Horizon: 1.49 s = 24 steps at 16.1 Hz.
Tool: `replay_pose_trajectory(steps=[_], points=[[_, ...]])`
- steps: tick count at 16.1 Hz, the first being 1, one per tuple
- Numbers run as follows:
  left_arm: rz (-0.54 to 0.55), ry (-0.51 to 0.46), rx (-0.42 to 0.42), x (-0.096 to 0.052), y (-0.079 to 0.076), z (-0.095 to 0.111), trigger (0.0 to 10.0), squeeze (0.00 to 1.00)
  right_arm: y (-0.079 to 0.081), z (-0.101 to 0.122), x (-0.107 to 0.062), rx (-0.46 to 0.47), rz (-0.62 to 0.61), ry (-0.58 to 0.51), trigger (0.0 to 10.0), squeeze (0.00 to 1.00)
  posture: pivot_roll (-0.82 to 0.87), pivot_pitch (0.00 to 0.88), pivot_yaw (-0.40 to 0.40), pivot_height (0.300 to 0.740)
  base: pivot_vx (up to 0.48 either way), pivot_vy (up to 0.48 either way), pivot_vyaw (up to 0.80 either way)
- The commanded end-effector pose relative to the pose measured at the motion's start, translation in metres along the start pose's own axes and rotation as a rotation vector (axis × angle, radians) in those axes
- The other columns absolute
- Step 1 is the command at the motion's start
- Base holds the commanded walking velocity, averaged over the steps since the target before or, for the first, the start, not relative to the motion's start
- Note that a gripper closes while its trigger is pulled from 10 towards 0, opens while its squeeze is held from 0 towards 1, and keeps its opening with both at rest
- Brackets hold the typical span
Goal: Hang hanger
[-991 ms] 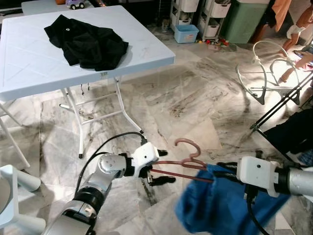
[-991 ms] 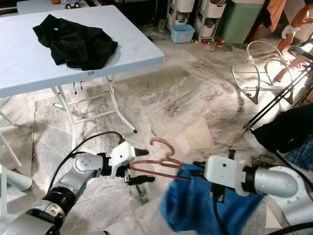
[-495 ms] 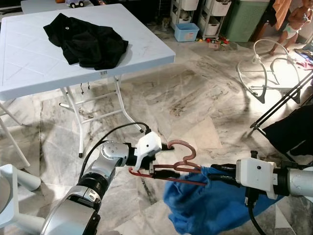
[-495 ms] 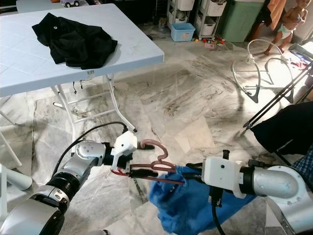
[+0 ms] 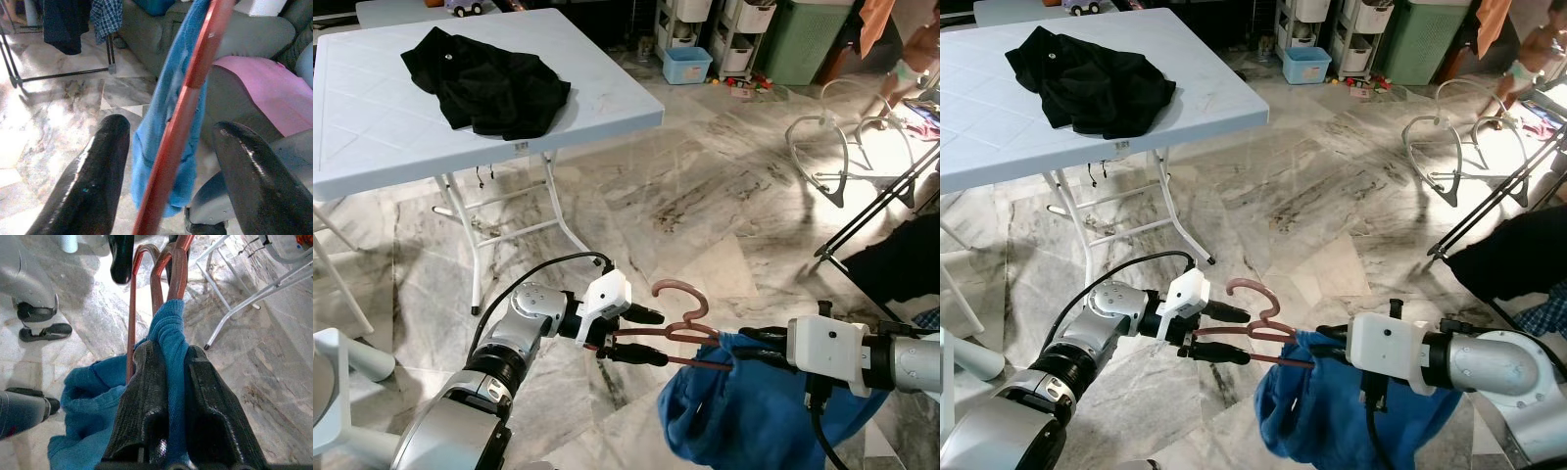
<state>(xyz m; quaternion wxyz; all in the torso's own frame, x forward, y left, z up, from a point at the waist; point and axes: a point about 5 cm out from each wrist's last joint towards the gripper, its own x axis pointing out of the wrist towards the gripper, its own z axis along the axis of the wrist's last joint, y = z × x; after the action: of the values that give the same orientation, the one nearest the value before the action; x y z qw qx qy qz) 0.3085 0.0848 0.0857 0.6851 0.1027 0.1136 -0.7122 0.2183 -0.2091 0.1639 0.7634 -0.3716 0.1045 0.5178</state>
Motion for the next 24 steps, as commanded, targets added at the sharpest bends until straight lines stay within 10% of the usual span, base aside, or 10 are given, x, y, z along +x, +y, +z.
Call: replay_pose_trajectory(steps=[1, 19, 20, 24], points=[[-0.009, 0.007, 0.007, -0.0006, 0.0024, 0.0034, 0.0, 0.00, -0.0061, 0.0027, -0.0070, -0.037, -0.027, 0.006, 10.0, 0.00, 0.04, 0.089, -0.078, 0.740, 0.000, 0.000, 0.00], [-0.023, 0.022, -0.040, 0.0002, -0.0008, -0.0037, 0.0, 0.00, -0.0129, 0.0018, -0.0045, -0.032, -0.083, -0.007, 10.0, 0.00, 0.03, 0.096, -0.082, 0.740, 0.000, 0.000, 0.00], [-0.018, 0.017, -0.045, 0.0012, -0.0005, -0.0034, 0.0, 0.00, -0.0126, 0.0012, -0.0041, 0.007, -0.085, -0.030, 10.0, 1.00, 0.04, 0.094, -0.084, 0.740, 0.000, 0.000, 0.00], [-0.006, 0.012, -0.056, 0.0012, -0.0007, -0.0049, 0.0, 0.00, -0.0145, 0.0029, -0.0103, 0.099, -0.037, -0.081, 10.0, 1.00, 0.04, 0.092, -0.084, 0.740, 0.000, 0.000, 0.00]])
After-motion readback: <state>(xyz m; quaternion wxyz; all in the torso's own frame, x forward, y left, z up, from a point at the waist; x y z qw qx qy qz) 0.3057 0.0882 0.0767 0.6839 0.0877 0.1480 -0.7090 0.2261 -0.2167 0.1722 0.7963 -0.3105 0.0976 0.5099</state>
